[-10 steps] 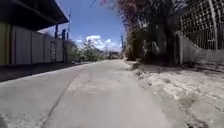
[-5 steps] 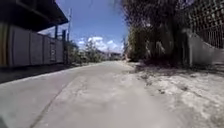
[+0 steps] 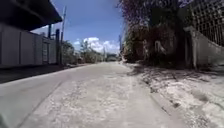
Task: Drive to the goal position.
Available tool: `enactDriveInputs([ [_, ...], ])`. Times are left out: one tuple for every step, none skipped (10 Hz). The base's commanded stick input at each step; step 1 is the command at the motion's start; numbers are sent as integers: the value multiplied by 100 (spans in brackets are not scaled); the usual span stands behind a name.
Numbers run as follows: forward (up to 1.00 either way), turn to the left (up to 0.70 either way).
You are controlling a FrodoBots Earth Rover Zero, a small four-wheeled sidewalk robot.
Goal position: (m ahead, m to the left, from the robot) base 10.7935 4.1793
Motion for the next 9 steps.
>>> enactDriveInputs([
  [85, 0],
  [85, 0],
  [85, 0],
  [85, 0],
  [85, 0],
  [85, 0],
  [85, 6],
  [85, 11],
  [85, 5],
])
